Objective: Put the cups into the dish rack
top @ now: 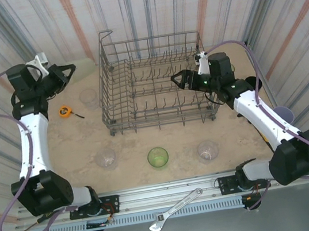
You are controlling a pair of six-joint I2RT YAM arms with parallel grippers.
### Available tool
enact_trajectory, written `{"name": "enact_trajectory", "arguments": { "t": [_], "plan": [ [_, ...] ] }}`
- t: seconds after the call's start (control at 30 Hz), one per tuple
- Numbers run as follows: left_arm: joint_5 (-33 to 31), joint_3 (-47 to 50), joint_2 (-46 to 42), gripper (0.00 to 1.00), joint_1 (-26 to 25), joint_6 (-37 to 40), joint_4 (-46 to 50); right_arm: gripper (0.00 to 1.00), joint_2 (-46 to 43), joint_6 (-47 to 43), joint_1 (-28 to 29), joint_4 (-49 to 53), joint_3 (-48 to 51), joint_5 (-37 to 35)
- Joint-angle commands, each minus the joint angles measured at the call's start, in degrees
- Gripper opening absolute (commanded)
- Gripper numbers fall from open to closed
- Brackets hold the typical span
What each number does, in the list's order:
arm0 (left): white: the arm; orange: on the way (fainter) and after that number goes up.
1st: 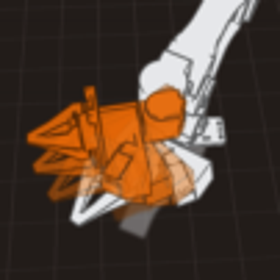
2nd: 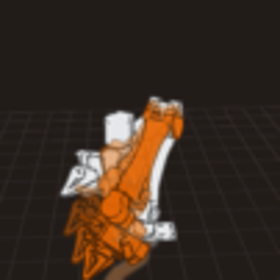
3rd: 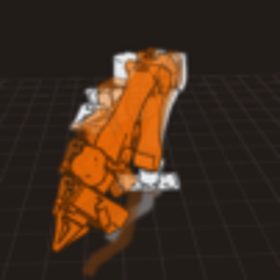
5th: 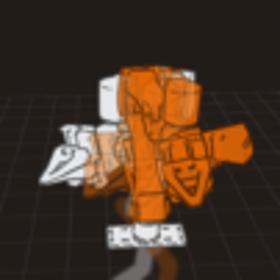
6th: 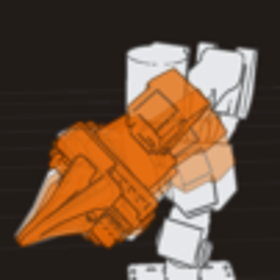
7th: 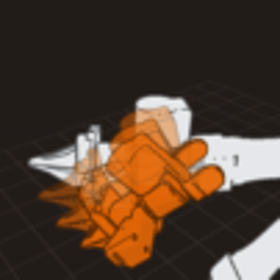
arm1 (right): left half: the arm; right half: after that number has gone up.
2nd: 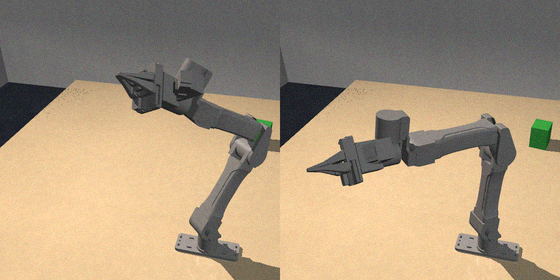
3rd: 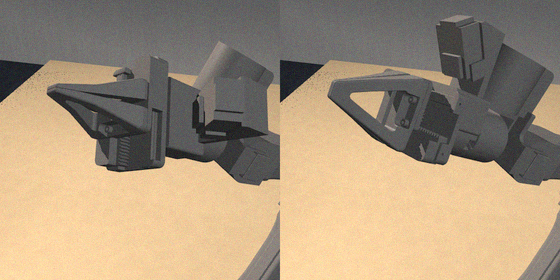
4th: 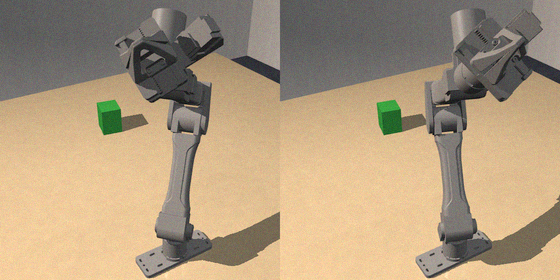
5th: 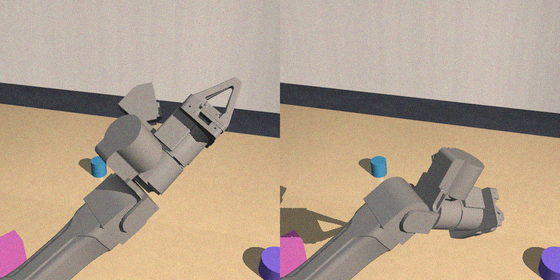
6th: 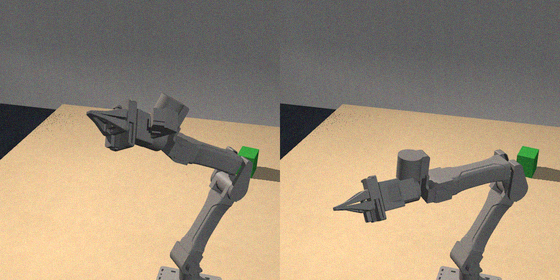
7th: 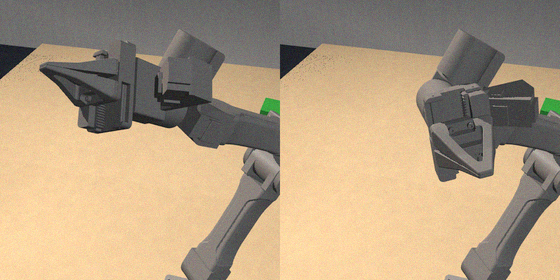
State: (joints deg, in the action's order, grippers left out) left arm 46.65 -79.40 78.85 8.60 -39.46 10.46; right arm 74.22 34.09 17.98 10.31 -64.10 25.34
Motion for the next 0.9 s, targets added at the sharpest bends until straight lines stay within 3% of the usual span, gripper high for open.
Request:
{"name": "enact_trajectory", "arguments": {
  "t": [0.0, 0.2, 0.43, 0.87],
  "plan": [
    [3.69, -1.62, 1.01, 0.00, -4.06, -0.88, -4.71, 0.99, -0.81, 3.94, -0.49, -6.20, 1.96, 2.80],
    [5.88, -1.78, 3.78, 0.00, -9.21, 0.46, -9.18, 0.99, 0.74, 6.29, -0.60, -9.96, 2.44, 7.40],
    [9.24, -0.65, 7.04, 0.00, -11.93, 3.06, -14.66, 0.99, 1.87, 10.07, -0.59, -15.90, 4.08, 7.74],
    [14.78, 7.83, 9.00, 0.00, -12.47, -6.37, -32.89, 0.99, 10.66, 21.67, 2.00, -32.81, 3.85, 12.99]
  ]
}}
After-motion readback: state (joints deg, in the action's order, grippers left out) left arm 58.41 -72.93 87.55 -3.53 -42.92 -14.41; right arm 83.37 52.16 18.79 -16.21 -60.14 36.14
